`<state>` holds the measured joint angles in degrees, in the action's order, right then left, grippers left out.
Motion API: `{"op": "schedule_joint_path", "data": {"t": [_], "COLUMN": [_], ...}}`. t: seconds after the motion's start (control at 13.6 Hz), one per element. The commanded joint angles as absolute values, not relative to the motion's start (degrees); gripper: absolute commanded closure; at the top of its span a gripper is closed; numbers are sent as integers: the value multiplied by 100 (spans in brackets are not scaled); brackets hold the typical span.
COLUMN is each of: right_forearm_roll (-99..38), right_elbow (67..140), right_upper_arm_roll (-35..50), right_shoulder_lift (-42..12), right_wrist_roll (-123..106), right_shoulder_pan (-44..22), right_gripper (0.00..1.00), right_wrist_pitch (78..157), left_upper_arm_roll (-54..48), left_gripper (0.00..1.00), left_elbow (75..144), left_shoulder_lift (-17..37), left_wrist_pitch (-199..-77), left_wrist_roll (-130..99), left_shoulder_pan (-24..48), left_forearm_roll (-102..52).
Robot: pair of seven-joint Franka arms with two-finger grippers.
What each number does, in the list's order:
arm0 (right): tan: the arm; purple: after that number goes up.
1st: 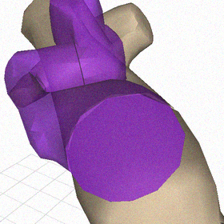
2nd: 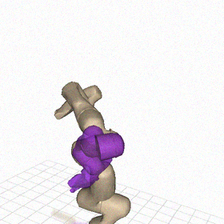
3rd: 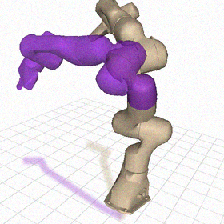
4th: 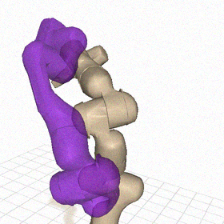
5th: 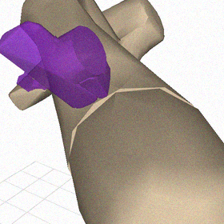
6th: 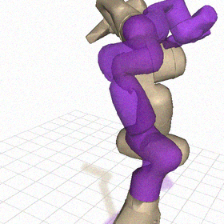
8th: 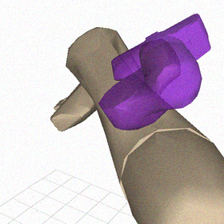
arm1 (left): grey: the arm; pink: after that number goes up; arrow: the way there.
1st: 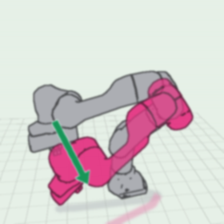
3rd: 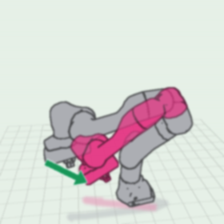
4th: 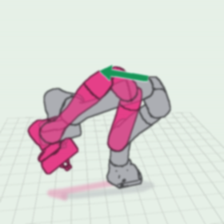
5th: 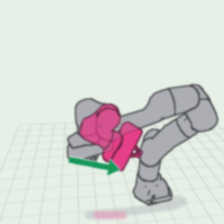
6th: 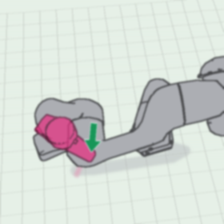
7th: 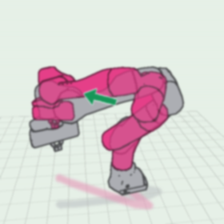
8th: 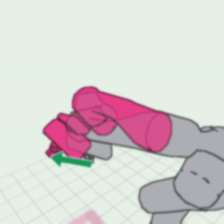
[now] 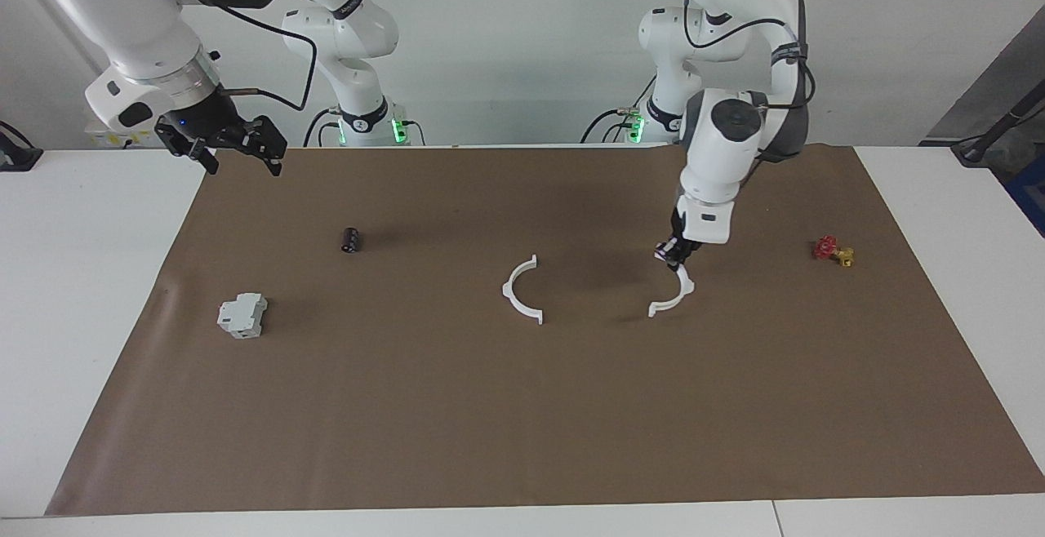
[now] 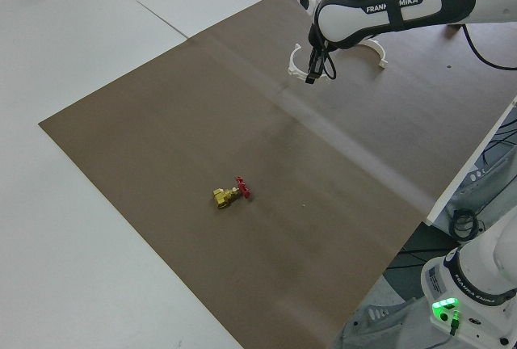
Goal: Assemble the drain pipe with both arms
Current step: 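Carry the second arc with the left gripper toward the placed arc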
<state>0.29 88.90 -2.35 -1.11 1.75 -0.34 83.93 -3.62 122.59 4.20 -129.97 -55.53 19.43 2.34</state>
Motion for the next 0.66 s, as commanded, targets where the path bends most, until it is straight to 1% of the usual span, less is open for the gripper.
{"op": "schedule_joint_path", "data": {"t": [0.0, 0.3, 0.44, 0.59], "right_forearm_roll": [44, -43, -35, 52], "right_elbow": [9079, 8992, 9000, 9009], "right_upper_arm_roll": [-299, -281, -272, -281], "right_shoulder_lift": [35, 26, 35, 35], "right_wrist_roll": [26, 26, 35, -26], "right_shoulder_pan": [-35, -26, -61, -35], "right_gripper": [0, 0, 0, 0], "right_wrist_pitch": [8473, 8473, 8473, 8481], "left_upper_arm_roll": [-246, -255, -255, -246], "left_gripper": [100, 100, 100, 100], "left_elbow": [12243, 12121, 11595, 11235], "left_shoulder_lift": [396, 518, 1096, 1658], "left_wrist_pitch": [-12893, -13297, -13272, -13333], "left_wrist_roll": [-6606, -7505, -7655, -7883], "left_shoulder_pan": [2687, 3356, 3436, 3524], "left_forearm_roll": [387, 378, 387, 404]}}
